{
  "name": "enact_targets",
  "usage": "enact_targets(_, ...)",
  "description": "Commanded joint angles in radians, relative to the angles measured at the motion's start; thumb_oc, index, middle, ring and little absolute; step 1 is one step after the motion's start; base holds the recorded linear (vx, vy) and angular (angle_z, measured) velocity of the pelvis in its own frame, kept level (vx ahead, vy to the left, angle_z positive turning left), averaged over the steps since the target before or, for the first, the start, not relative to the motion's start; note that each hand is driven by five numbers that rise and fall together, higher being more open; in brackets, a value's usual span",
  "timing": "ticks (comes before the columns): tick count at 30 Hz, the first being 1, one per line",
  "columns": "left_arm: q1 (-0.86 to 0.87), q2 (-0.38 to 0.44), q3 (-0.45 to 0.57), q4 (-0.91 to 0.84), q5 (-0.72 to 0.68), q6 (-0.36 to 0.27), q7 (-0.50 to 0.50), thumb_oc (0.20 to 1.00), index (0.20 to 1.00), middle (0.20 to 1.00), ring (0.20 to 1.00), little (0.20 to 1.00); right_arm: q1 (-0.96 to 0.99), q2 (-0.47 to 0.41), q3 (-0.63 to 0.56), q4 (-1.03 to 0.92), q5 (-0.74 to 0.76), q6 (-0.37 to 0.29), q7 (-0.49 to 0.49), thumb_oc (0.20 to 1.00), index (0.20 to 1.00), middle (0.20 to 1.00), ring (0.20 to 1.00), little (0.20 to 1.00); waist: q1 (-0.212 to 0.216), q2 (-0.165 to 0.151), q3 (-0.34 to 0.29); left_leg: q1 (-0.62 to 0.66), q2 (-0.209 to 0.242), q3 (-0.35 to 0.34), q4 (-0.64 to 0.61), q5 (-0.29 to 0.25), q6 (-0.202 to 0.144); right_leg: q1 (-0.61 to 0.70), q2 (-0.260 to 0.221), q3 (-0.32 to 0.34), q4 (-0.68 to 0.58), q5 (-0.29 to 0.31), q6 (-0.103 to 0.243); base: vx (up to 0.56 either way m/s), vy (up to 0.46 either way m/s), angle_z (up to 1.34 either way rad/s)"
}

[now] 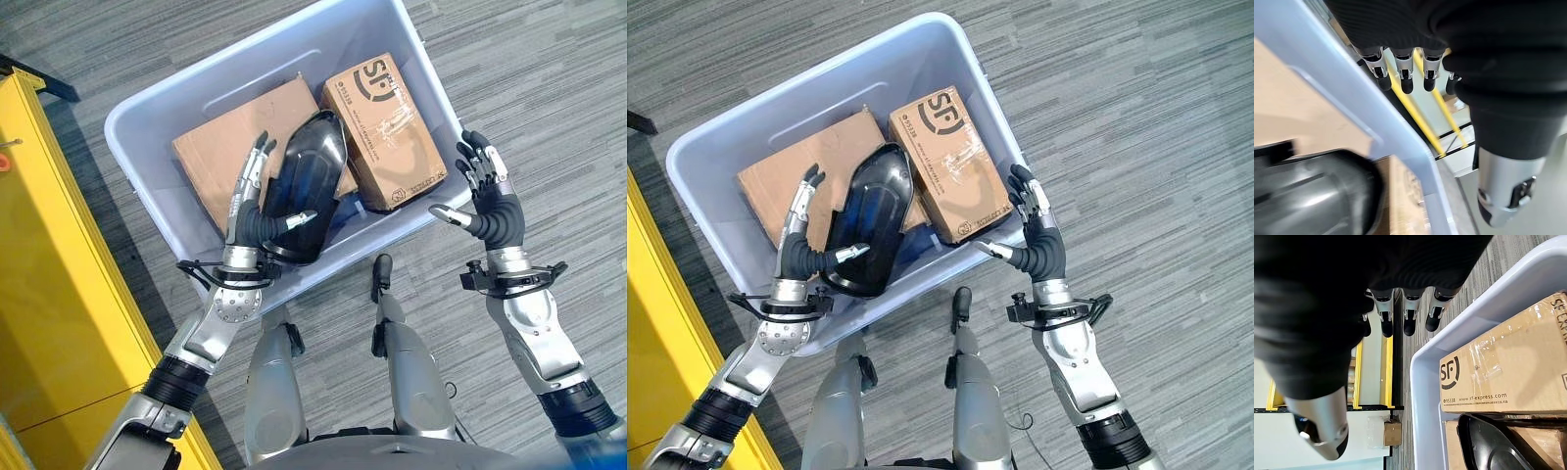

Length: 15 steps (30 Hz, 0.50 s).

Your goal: Move parts from the plastic box to the shelf.

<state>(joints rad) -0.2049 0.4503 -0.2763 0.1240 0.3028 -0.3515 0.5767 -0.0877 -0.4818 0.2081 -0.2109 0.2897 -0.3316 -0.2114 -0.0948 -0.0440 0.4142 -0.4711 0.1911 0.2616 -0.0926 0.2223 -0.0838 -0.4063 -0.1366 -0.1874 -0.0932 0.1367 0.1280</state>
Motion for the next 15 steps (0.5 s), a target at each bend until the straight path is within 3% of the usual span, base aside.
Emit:
enact_targets(1,-0.032,0.025,0.007,0.035,0.033,0.010,0.065,1.000,1.000,1.000,1.000,1.000,-0.034,0.009,-0.034,-0.045,-0.020,-0.065,-0.031,1.000,1.000,1.000,1.000,1.000,-0.012,-0.065,-0.010,0.080,0.073,0.005,0.005,-0.018,-0.105,-0.021,-0.032,0.025,0.006,0.050,0.079,0.00,0.000,0.00)
enact_targets(3,-0.039,0.000,0.027,0.146,0.010,0.033,0.094,1.000,1.000,1.000,1.000,1.000,-0.032,0.014,-0.035,-0.032,-0.022,-0.063,-0.042,1.000,1.000,1.000,1.000,1.000,-0.017,-0.075,-0.009,0.080,0.075,0.008,0.005,-0.014,-0.104,-0.023,-0.028,0.027,0.006,0.053,0.077,0.00,0.000,0.00)
enact_targets(15,-0.056,-0.012,0.139,0.362,-0.033,0.097,0.248,1.000,1.000,1.000,1.000,1.000,-0.035,0.012,-0.026,-0.020,-0.015,-0.074,-0.054,1.000,1.000,1.000,1.000,1.000,-0.022,-0.087,-0.004,0.069,0.079,0.013,0.005,-0.005,-0.106,-0.038,-0.024,0.029,0.006,0.060,0.072,0.00,0.000,0.00)
